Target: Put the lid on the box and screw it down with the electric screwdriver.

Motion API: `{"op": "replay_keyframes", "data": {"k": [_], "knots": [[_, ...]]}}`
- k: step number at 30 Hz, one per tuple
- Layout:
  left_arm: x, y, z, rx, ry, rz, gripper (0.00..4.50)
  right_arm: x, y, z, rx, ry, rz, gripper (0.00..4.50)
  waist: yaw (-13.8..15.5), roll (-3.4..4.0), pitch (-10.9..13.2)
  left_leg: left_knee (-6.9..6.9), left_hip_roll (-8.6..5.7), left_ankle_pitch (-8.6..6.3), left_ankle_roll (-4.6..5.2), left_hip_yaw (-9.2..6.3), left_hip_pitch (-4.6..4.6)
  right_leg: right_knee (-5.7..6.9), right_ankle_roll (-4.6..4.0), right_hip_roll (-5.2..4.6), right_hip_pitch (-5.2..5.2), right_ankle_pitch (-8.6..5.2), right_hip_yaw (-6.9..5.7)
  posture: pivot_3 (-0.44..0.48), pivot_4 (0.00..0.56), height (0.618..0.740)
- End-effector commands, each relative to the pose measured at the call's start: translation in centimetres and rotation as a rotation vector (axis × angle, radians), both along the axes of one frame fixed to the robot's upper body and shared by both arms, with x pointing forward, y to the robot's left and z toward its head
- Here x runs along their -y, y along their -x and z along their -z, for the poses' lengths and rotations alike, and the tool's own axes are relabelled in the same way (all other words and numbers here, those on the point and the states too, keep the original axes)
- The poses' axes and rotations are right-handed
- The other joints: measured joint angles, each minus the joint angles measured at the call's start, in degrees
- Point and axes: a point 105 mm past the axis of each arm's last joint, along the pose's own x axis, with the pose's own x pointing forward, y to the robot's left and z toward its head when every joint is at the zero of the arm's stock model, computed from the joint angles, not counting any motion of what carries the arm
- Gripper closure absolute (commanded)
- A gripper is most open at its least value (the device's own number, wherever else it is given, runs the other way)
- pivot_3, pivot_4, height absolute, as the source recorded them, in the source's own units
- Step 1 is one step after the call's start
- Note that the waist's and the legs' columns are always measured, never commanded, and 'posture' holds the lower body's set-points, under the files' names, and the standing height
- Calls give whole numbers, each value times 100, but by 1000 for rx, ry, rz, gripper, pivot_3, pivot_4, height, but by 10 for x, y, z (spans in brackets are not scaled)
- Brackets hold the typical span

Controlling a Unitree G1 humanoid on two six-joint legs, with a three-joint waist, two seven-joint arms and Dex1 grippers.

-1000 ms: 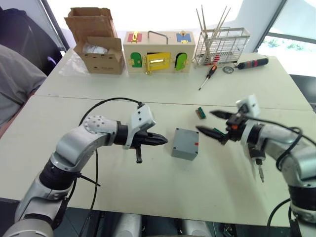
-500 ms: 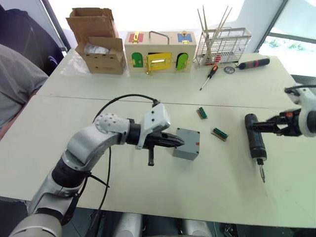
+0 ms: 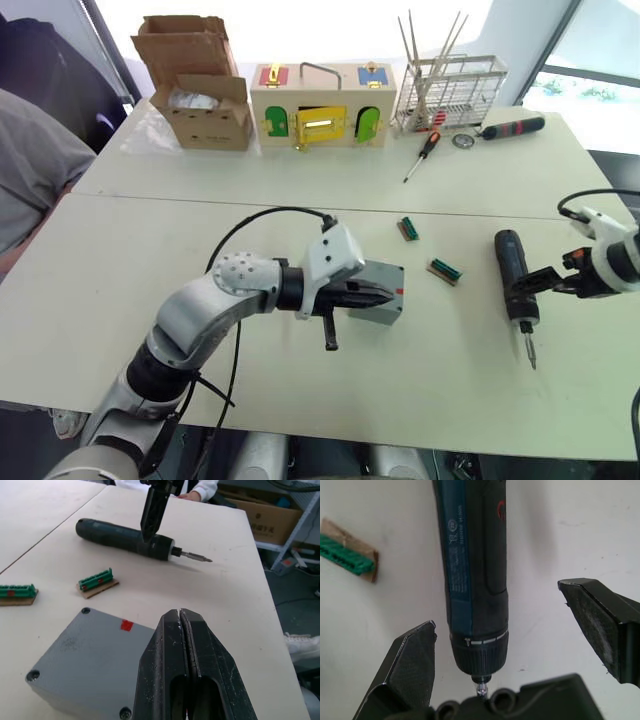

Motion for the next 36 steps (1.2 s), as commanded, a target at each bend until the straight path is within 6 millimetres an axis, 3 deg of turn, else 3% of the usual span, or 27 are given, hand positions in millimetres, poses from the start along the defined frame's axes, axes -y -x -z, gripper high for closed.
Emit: {"op": "replay_keyframes", "data": {"k": [1,8,11,16,27,32,36], "knots": [[6,9,-7,38,22,21,4500,-3,-5,-8,18,-5,-14,31,2,0,0,0,-1,6,-10,0,0,0,0,0,-1,0,0,0,150,740],[2,5,-4,47,6,-10,4500,-1,-9,5,-17,18,-16,31,0,0,0,0,-1,6,-11,0,0,0,0,0,0,0,0,0,150,740],[0,3,-4,49,5,-24,4500,-4,-10,8,-28,17,-21,754,-1,0,0,-1,-1,6,-11,0,0,0,0,0,-1,0,-1,0,150,740],[-3,1,-4,53,0,-39,4500,-4,-8,13,-53,25,-23,2555,0,0,0,0,-1,6,-11,-1,0,0,0,0,0,0,-1,0,150,740],[-10,-7,-4,59,-12,-65,4500,-1,-10,14,-42,12,7,2652,7,0,0,0,-2,6,-12,-1,0,0,0,-1,1,0,-2,0,150,740],[-18,-16,-6,59,-15,-88,4500,-1,-50,-49,257,-117,131,2652,-32,21,11,3,-5,8,-14,17,0,0,0,-7,-7,0,4,0,150,740],[-27,-29,-10,56,-14,-114,4500,-3,-67,-133,665,-287,153,2652,-4,33,12,-25,-4,12,-21,31,-11,12,0,-8,-45,0,7,0,150,740]]}}
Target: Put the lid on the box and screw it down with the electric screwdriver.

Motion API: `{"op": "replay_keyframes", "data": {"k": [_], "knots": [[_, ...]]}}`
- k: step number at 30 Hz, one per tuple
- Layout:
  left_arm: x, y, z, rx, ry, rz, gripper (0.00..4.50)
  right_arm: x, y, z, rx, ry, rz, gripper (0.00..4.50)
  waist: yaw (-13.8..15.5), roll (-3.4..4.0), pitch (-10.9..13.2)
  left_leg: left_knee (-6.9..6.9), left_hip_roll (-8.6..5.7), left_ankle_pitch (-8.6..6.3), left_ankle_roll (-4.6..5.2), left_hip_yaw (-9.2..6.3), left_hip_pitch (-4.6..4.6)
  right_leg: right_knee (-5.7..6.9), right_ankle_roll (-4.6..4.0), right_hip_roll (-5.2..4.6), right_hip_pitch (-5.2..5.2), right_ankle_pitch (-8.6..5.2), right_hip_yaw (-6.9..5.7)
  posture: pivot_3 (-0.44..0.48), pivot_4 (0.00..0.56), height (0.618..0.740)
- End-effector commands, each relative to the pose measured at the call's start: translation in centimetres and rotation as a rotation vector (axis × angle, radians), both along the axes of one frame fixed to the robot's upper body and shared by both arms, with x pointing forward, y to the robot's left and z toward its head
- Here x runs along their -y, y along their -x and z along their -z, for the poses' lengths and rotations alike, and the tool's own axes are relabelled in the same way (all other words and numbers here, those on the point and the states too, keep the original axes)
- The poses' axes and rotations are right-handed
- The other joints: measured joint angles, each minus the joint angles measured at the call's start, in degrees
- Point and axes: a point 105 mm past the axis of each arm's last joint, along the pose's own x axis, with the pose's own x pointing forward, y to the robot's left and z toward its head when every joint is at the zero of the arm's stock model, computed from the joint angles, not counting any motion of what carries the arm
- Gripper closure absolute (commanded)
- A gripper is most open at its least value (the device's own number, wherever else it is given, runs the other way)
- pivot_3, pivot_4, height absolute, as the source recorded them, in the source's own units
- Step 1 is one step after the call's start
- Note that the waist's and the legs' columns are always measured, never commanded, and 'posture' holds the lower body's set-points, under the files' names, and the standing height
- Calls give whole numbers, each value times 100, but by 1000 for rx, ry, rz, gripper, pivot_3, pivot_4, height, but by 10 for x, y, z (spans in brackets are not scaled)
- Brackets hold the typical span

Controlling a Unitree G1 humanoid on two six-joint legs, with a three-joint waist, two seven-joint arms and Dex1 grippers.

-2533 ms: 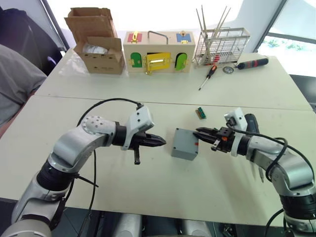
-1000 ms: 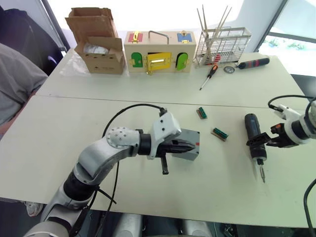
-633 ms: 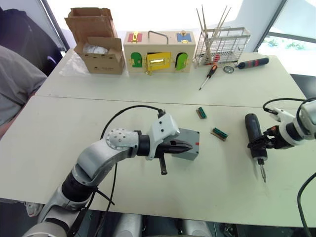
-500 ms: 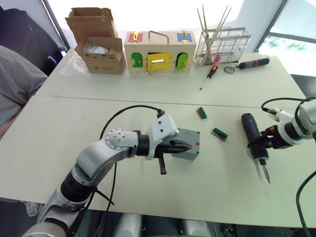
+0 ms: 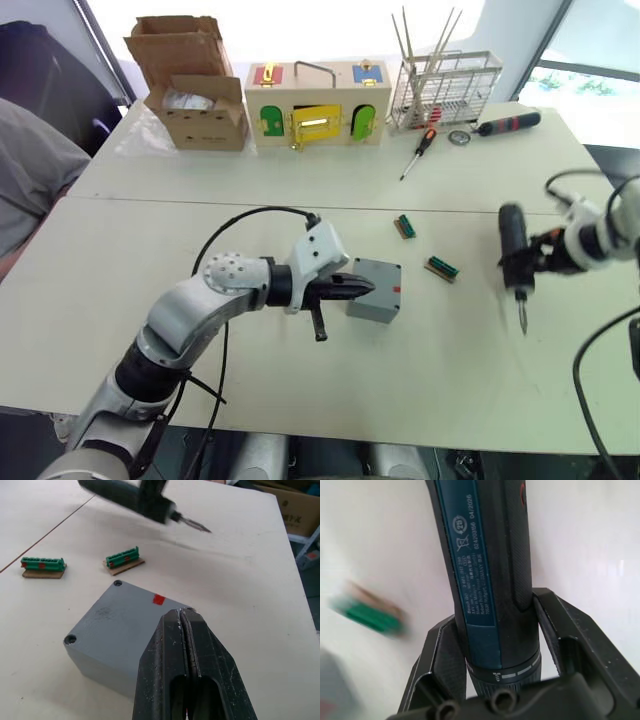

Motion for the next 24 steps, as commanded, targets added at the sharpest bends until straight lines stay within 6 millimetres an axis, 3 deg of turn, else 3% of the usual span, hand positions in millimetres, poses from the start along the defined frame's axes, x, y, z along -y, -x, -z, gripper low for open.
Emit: {"op": "replay_keyframes", "data": {"k": [1,3,5,7,9,11,14,18,24], "knots": [[-10,-11,-16,54,28,-25,4500,1,-10,-85,441,-61,2,2652,28,-2,1,-5,3,0,-1,-2,-1,1,0,2,-3,0,-3,0,150,740],[-13,-19,-21,46,47,-38,4500,-11,-6,-123,775,-71,-26,2652,57,-9,-1,-13,6,1,-1,-11,0,1,0,6,1,0,-11,0,150,740],[-14,-23,-23,36,60,-42,4500,-17,9,-140,980,-76,-11,2652,72,-9,-1,-1,13,2,-3,-14,-1,4,2,11,7,1,-14,0,150,740],[-16,-38,-28,-4,116,-90,4500,-33,22,-132,1061,-74,-3,2652,111,-5,-3,10,13,2,-4,-12,-1,11,3,10,9,1,-12,0,150,740],[-20,-62,-20,-67,105,-187,4500,-61,30,-105,1029,-80,-11,2652,131,-6,-3,18,12,3,-4,-17,0,15,4,10,15,2,-11,0,150,740],[-18,-67,-16,-136,90,-187,4500,-96,41,-94,1073,-221,-98,2652,108,-8,-5,25,11,3,-4,-18,0,30,4,11,13,2,-10,0,150,740],[-16,-70,-17,-115,43,-195,4500,-125,53,-82,1142,-58,-166,2652,52,-6,-4,16,5,3,-4,-14,-2,59,4,9,-7,2,-5,0,150,740],[-12,-67,-19,-59,23,-182,4500,-139,59,-75,1173,-98,-169,2652,-25,-6,-4,20,-17,3,-4,-19,-2,96,4,-5,-19,2,-4,0,150,740],[0,-54,-27,-59,110,-125,4500,-149,64,-62,1184,30,-296,2652,-20,-6,-4,27,-18,3,-4,-23,6,93,4,-5,-8,2,-5,0,150,740]]}}
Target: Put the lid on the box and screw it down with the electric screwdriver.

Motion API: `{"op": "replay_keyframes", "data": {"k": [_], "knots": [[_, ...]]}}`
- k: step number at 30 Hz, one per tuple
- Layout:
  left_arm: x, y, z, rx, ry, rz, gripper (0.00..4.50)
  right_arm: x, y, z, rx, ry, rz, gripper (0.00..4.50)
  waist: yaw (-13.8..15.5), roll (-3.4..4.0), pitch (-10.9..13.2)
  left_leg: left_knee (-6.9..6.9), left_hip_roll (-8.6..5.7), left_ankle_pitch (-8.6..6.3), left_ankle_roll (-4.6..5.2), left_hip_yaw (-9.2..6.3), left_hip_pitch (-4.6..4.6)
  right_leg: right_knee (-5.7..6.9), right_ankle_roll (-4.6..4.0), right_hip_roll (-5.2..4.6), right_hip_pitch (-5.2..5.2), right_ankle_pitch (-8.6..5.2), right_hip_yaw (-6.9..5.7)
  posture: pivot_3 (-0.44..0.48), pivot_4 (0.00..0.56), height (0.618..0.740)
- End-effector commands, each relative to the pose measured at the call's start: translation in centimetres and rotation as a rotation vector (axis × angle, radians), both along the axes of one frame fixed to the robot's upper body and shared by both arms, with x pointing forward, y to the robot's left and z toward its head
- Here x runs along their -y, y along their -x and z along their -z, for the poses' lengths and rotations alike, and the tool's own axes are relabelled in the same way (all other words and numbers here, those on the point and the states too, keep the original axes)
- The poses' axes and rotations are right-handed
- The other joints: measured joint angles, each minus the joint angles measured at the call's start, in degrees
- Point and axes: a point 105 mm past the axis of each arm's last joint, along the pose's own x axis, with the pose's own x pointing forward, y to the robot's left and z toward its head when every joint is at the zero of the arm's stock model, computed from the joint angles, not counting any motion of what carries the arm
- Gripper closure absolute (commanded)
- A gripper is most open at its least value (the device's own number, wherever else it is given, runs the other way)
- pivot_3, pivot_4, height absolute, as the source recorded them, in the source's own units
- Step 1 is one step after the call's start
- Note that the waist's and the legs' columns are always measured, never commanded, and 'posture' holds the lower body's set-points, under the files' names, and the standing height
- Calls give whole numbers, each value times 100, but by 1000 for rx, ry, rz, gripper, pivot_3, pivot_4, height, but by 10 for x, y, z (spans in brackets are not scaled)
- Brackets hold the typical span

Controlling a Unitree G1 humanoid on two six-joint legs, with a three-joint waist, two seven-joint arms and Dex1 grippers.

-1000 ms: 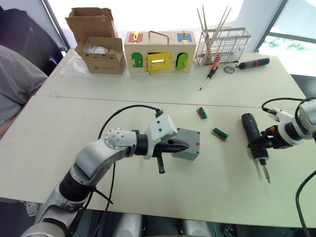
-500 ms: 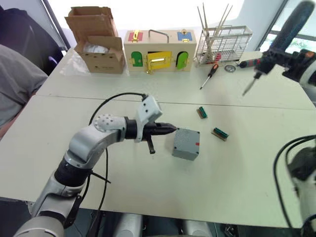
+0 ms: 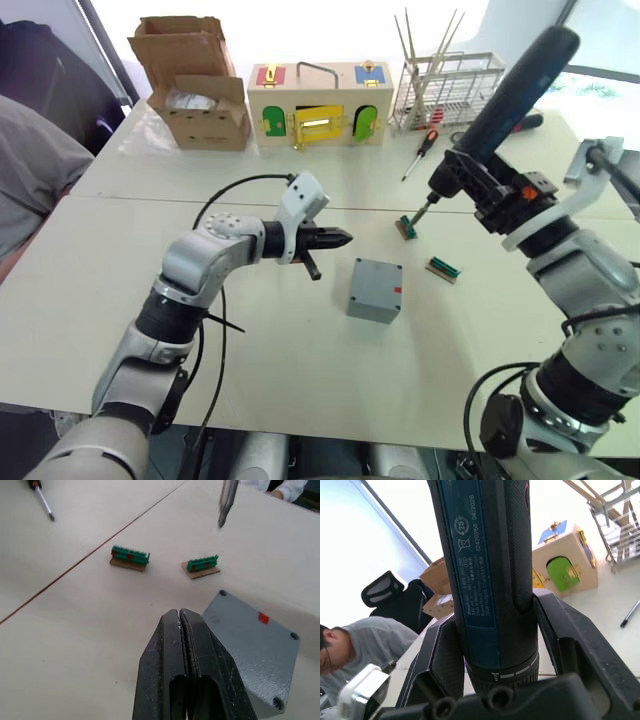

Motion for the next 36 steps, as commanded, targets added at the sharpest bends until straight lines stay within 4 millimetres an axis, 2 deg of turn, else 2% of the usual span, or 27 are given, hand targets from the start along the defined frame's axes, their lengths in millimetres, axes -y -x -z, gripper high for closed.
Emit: {"op": "replay_keyframes", "data": {"k": [1,6,10,16,25,36], "knots": [[5,11,-12,34,35,56,4500,-11,12,-13,124,99,-52,2652,-14,0,0,-1,0,0,0,1,0,-2,0,0,0,0,0,0,150,740],[17,32,-6,-18,49,171,4500,-19,12,0,129,161,-89,2652,-30,0,0,-4,5,0,0,1,1,-3,1,5,-1,-1,0,0,150,740],[21,27,11,-18,-13,148,4500,-22,10,6,134,184,-100,2652,-8,0,0,-2,5,0,0,0,1,-5,1,5,0,-1,0,0,150,740],[24,25,20,-30,-35,163,4500,-28,10,13,133,204,-115,2652,1,-1,1,-2,5,0,0,-1,1,-15,1,5,1,-1,-1,0,150,740],[27,26,39,-32,-111,187,4500,-26,11,17,130,219,-102,2652,2,-1,1,-2,5,0,0,-1,1,-26,1,5,4,-1,-1,0,150,740],[29,25,46,-40,-118,202,4500,-21,13,17,127,206,-76,2652,12,-1,0,-2,6,0,0,-8,1,-57,1,8,23,-1,-3,0,150,740]]}}
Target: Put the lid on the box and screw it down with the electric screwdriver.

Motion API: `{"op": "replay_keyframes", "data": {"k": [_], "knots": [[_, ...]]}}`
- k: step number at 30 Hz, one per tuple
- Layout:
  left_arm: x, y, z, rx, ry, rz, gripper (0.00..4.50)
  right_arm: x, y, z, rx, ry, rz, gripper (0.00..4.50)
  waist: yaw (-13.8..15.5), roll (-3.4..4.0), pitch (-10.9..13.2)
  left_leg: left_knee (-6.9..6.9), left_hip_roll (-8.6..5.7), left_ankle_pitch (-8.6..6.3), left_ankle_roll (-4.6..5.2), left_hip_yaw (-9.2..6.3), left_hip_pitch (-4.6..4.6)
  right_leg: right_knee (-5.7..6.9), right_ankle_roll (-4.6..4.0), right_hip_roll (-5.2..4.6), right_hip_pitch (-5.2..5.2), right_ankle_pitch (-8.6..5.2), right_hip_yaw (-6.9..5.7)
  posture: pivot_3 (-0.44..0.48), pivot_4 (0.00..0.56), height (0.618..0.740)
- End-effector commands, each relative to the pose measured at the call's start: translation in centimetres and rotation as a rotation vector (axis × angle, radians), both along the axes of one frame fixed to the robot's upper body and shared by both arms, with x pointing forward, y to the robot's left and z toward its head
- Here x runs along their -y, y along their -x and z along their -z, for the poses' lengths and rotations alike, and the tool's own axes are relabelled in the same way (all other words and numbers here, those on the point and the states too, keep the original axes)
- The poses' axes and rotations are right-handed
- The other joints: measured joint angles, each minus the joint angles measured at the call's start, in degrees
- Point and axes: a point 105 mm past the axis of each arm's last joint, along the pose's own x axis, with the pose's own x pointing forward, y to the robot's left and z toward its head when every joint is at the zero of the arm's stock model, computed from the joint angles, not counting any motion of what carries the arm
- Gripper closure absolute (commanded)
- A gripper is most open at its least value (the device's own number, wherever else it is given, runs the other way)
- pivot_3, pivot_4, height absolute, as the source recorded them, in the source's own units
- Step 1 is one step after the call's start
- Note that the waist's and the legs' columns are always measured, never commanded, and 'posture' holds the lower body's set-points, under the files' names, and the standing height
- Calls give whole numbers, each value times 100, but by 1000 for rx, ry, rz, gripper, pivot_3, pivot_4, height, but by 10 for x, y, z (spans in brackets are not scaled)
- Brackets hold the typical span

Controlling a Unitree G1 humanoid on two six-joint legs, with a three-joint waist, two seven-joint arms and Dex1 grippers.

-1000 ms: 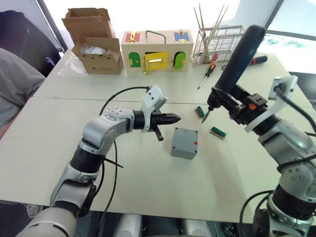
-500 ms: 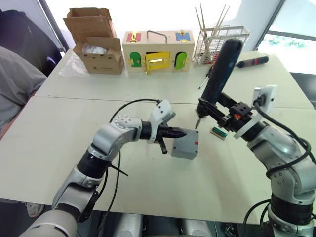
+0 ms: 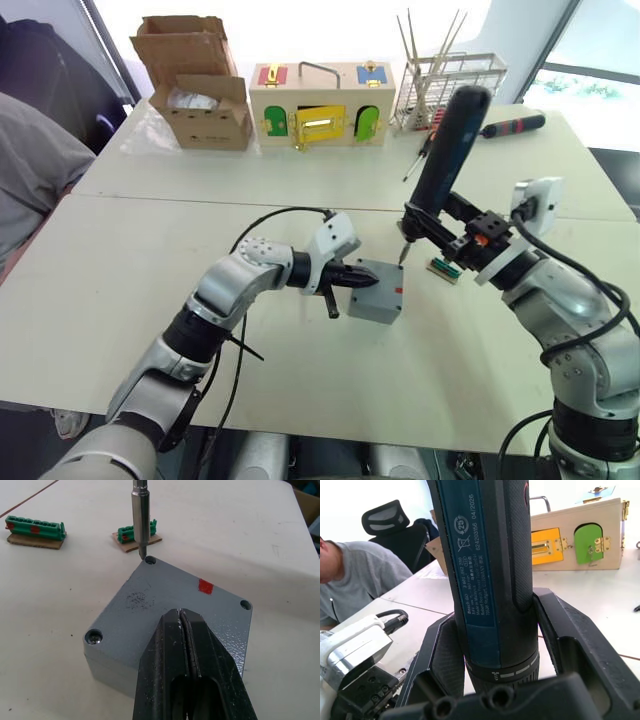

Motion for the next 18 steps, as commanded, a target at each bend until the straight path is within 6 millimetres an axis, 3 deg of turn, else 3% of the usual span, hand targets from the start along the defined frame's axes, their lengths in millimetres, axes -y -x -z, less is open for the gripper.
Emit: {"op": "replay_keyframes", "data": {"k": [1,12,18], "knots": [[2,1,2,0,-7,12,4500,0,8,-18,88,-9,-4,2652,-1,0,0,0,0,0,0,-1,0,0,0,0,0,0,0,0,150,740],[2,0,2,5,-7,5,4500,-2,10,-12,59,-7,-20,2652,-2,0,0,0,1,0,0,-1,0,-1,0,2,1,0,0,0,150,740],[1,-1,3,8,-7,-2,4500,3,7,-23,98,-17,8,2652,-4,0,0,0,1,0,0,-1,0,-2,0,2,1,0,0,0,150,740]]}}
